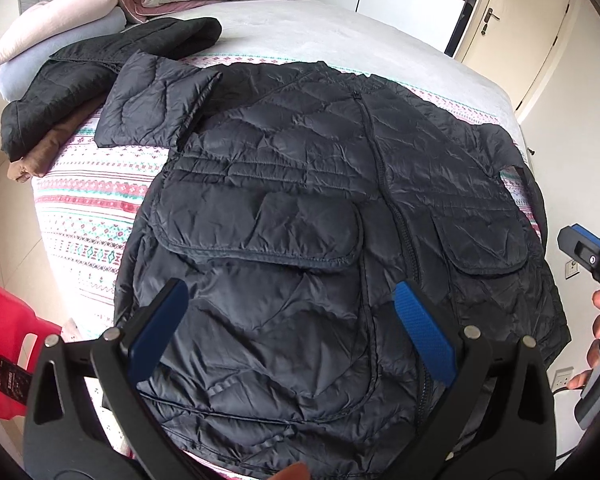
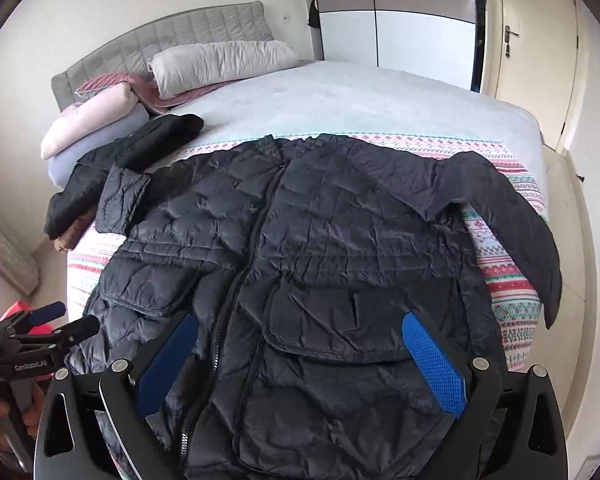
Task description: Fold large clothes
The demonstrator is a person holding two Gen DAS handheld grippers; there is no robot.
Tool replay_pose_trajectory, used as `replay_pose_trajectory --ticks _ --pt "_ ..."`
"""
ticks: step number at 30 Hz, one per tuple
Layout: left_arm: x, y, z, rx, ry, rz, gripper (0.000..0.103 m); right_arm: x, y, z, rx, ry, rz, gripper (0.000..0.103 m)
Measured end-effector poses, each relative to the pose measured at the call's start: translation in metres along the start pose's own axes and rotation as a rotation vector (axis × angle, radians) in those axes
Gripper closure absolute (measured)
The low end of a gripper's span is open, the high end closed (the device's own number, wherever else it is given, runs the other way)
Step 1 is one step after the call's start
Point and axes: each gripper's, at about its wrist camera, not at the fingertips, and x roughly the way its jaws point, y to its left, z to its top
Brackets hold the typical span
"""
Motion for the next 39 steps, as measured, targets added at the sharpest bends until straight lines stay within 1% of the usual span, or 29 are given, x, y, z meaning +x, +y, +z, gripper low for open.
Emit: replay_pose_trajectory --ticks 2,5,8,11,13,16,19,21,22,24,27,30,32,34,37,38,39 --pt "0.001 0.004 0.01 -0.017 -0.005 -0.022 0.0 0.005 -0.004 0.01 -0.004 0.011 0.006 0.0" --pt "0.003 0.002 0.023 -0.01 -0.022 -0.021 0.0 0.013 -0.011 0.023 -0.016 0.024 0.005 0.0" --pt "0.01 0.0 0.036 0.016 -0.028 -0.009 0.0 0.019 -0.017 0.036 -0.024 0.023 -0.015 0.0" --pt "0.021 -0.003 0.049 0.053 -0.032 0.011 0.0 0.029 -0.026 0.048 -0.004 0.043 0.01 0.0" --pt "0.028 -0.004 0.059 0.069 -0.03 0.026 0.0 0.037 -0.03 0.056 0.003 0.049 0.006 0.0" --pt "0.038 -0.001 0.072 0.085 -0.026 -0.001 0.0 0.049 -0.035 0.07 -0.016 0.047 0.011 0.0" --pt "0.052 0.0 0.096 0.135 -0.009 -0.033 0.0 0.062 -0.038 0.087 -0.053 0.045 0.016 0.0" --pt "0.066 0.001 0.119 0.17 0.005 -0.027 0.0 0.073 -0.039 0.101 -0.088 0.048 0.025 0.0" --pt "0.074 0.002 0.132 0.191 0.006 -0.02 0.0 0.079 -0.039 0.11 -0.106 0.047 0.018 0.0" --pt "0.094 0.002 0.16 0.233 0.003 0.016 0.0 0.093 -0.04 0.127 -0.136 0.034 -0.025 0.0" --pt "0.133 0.003 0.202 0.312 -0.002 0.022 0.0 0.123 -0.046 0.156 -0.161 0.074 -0.017 0.0" --pt "0.183 0.004 0.24 0.383 0.001 0.072 0.0 0.159 -0.056 0.184 -0.2 0.08 -0.061 0.0" --pt "0.22 0.009 0.261 0.417 0.012 0.124 0.005 0.188 -0.069 0.2 -0.217 0.095 -0.078 0.0" --pt "0.254 0.018 0.277 0.421 0.032 0.142 0.008 0.219 -0.085 0.213 -0.212 0.111 -0.091 0.0" --pt "0.294 0.036 0.292 0.384 0.069 0.141 0.012 0.271 -0.115 0.227 -0.196 0.164 -0.13 0.002" --pt "0.303 0.043 0.295 0.366 0.075 0.128 0.012 0.286 -0.125 0.229 -0.191 0.18 -0.153 0.003" --pt "0.309 0.049 0.298 0.344 0.08 0.099 0.012 0.3 -0.135 0.23 -0.185 0.196 -0.174 0.005"
